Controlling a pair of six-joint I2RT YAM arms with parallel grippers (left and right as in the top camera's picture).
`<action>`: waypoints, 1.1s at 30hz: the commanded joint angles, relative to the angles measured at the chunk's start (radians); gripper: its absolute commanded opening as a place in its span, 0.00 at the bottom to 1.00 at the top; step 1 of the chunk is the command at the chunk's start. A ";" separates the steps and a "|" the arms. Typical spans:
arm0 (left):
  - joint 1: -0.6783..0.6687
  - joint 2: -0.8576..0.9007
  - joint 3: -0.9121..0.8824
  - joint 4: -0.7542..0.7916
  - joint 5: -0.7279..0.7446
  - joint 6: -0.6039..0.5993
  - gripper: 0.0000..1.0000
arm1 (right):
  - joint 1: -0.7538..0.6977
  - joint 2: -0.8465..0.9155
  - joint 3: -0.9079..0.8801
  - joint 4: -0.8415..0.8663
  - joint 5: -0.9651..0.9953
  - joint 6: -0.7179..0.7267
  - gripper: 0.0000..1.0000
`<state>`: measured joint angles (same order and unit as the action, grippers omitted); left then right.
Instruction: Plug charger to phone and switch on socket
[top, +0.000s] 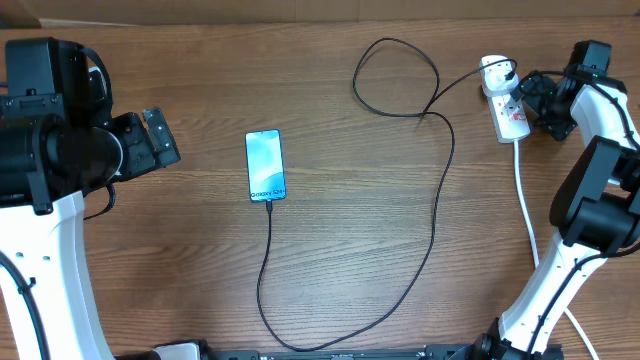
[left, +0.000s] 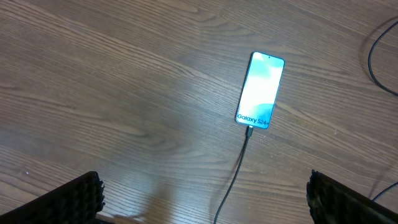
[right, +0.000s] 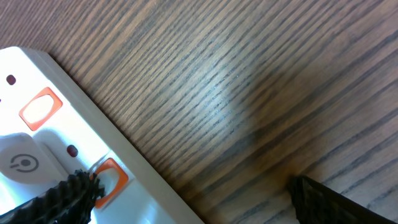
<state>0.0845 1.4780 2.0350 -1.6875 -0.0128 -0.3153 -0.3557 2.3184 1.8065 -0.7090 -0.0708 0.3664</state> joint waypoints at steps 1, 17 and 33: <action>0.000 0.008 -0.005 -0.002 -0.013 -0.003 1.00 | 0.049 0.062 -0.021 -0.044 -0.027 -0.031 1.00; 0.000 0.008 -0.005 -0.002 -0.013 -0.003 1.00 | -0.015 -0.101 0.056 -0.236 -0.027 -0.059 1.00; 0.000 0.008 -0.005 -0.002 -0.013 -0.003 1.00 | 0.050 -0.764 0.056 -0.694 -0.105 -0.267 1.00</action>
<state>0.0845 1.4780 2.0350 -1.6878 -0.0128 -0.3153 -0.3359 1.6726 1.8496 -1.3407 -0.1478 0.1539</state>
